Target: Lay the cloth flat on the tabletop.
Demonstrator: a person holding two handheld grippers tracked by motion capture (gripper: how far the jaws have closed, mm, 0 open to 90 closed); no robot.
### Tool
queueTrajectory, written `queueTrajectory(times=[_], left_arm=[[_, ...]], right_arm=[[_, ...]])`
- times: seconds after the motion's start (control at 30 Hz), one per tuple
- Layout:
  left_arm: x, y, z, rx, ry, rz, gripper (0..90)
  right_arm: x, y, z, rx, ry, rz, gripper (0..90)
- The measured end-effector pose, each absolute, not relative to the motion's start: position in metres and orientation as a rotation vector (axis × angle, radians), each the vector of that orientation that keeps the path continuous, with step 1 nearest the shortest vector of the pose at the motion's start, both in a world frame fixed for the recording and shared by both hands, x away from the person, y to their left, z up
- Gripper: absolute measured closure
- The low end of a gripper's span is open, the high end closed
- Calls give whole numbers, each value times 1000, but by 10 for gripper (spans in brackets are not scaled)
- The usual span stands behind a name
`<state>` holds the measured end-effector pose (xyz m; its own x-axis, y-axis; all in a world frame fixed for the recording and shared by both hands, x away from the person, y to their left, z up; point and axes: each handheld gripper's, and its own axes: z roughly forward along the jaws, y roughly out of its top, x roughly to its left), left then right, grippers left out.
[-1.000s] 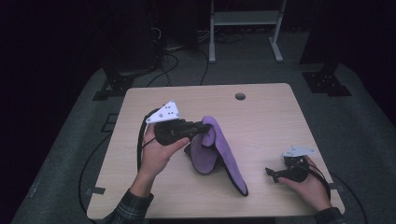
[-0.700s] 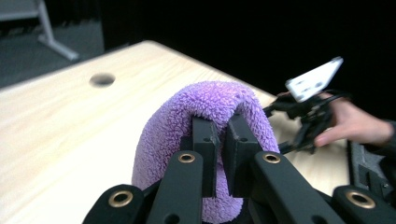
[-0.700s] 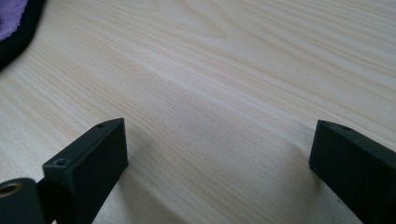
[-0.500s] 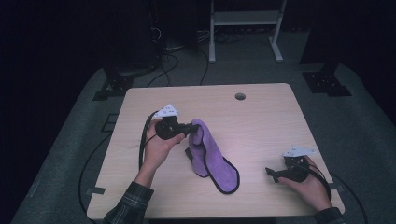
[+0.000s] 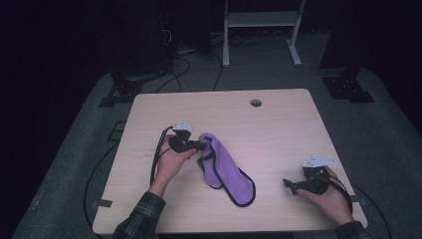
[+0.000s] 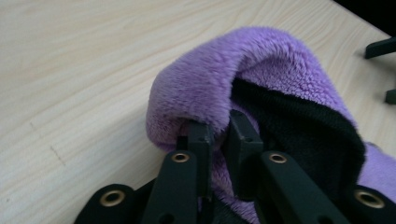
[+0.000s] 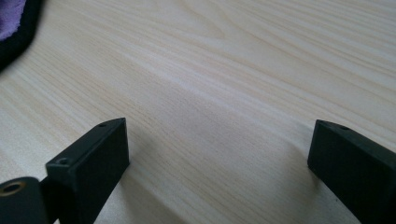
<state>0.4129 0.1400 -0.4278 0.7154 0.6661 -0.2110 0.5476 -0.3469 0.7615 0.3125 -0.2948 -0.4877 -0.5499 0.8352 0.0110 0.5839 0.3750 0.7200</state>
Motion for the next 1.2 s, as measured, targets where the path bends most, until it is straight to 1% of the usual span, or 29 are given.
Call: queueTrajectory(times=[0.1, 0.13, 0.17, 0.23, 0.3, 0.37, 0.43, 0.63, 0.73, 1.0, 1.2], left_arm=[[410, 144, -422, 2032, 913, 191, 691], [408, 145, -419, 2034, 906, 201, 663], [407, 146, -416, 2032, 903, 209, 636], [401, 150, -411, 2035, 896, 224, 588], [396, 154, -408, 2041, 893, 244, 542], [391, 160, -406, 2040, 889, 265, 512], [385, 166, -406, 2038, 887, 295, 485], [369, 184, -412, 2034, 902, 316, 435], [360, 190, -419, 2040, 909, 315, 418], [334, 203, -444, 2087, 931, 301, 371], [322, 215, -454, 2114, 945, 309, 351]], right_arm=[[312, -296, -488, 1235, 2282, 982, 57], [312, -296, -488, 1236, 2280, 984, 78], [312, -297, -487, 1231, 2276, 993, 122], [311, -298, -487, 1215, 2272, 1010, 173], [309, -300, -486, 1203, 2268, 1032, 274], [308, -301, -485, 1213, 2267, 1048, 329], [307, -302, -483, 1234, 2294, 1089, 407], [301, -289, -474, 1158, 2339, 1171, 458], [298, -279, -469, 1118, 2368, 1228, 468], [288, -243, -460, 981, 2477, 1302, 513], [282, -214, -455, 874, 2537, 1340, 554]])
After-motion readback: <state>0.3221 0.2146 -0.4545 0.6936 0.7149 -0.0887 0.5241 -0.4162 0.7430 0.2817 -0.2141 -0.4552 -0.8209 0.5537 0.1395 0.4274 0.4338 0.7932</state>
